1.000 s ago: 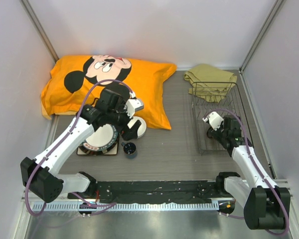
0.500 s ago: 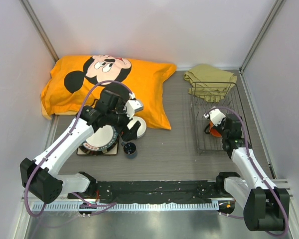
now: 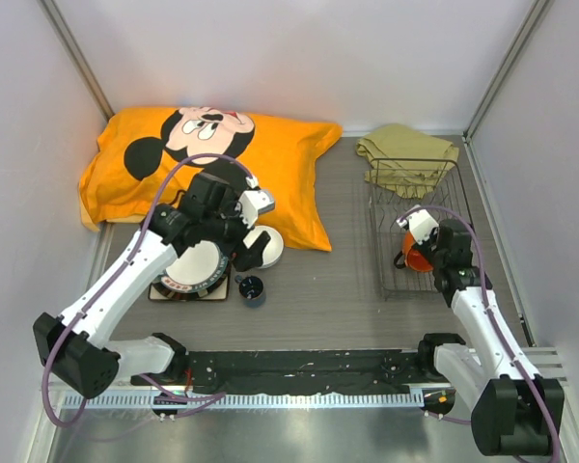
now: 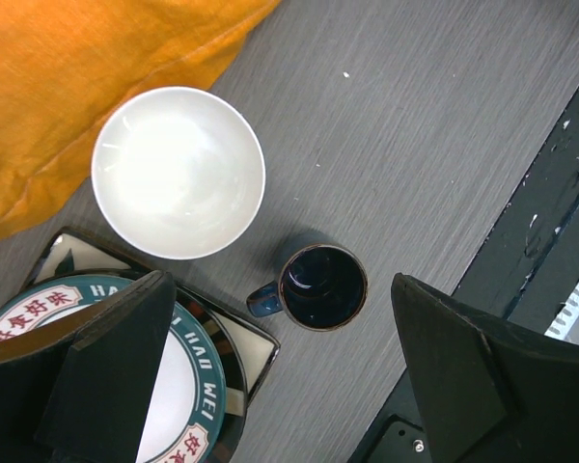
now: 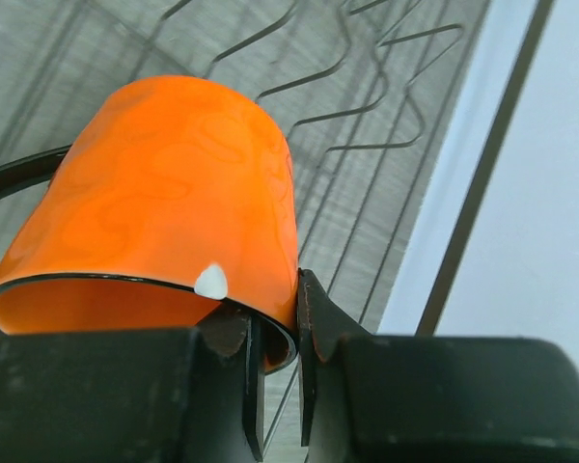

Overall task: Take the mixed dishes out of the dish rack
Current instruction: Pick up the cup from the dish rack.

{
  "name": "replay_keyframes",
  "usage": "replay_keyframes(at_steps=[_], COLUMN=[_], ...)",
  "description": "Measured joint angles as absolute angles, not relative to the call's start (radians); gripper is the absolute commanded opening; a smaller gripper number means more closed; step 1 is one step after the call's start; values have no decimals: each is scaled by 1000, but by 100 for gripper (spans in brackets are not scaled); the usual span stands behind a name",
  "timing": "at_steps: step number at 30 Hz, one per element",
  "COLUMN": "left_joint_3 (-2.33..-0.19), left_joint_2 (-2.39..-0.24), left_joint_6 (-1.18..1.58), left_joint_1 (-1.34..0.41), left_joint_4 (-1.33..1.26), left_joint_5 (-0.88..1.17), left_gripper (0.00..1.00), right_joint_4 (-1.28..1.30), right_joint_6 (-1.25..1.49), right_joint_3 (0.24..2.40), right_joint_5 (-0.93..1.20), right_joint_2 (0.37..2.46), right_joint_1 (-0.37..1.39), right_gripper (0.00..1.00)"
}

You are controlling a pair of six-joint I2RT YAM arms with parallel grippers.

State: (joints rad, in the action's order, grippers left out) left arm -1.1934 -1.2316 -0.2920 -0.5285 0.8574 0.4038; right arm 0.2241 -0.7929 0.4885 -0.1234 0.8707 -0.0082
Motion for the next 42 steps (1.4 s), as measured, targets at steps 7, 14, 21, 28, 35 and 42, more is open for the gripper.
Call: replay_keyframes(at_steps=[7, 14, 21, 28, 35, 42], left_joint_3=[-1290, -1326, -1326, -1326, -1326, -1322], left_joint_2=[-1179, -1177, -1230, -1257, -1271, -1284], left_joint_6=[-295, -289, -260, -238, -239, -240], left_joint_1=[-527, -523, -522, -521, -521, -521], left_joint_4=[915, 941, 954, 955, 958, 951], left_joint_5=[362, 350, 325, 312, 310, 315], left_gripper=[100, 100, 100, 100, 100, 100], right_joint_4=[441, 583, 715, 804, 894, 994], right_joint_6=[-752, -727, -710, -696, -683, -675], right_joint_3=[591, 701, 825, 896, 980, 1084], right_joint_5=[-81, -72, -68, -60, -31, 25], right_joint_2=[857, 858, 895, 906, 942, 998], right_joint_1=[-7, -7, -7, -7, -7, -7], right_gripper=[1, 1, 1, 1, 1, 1])
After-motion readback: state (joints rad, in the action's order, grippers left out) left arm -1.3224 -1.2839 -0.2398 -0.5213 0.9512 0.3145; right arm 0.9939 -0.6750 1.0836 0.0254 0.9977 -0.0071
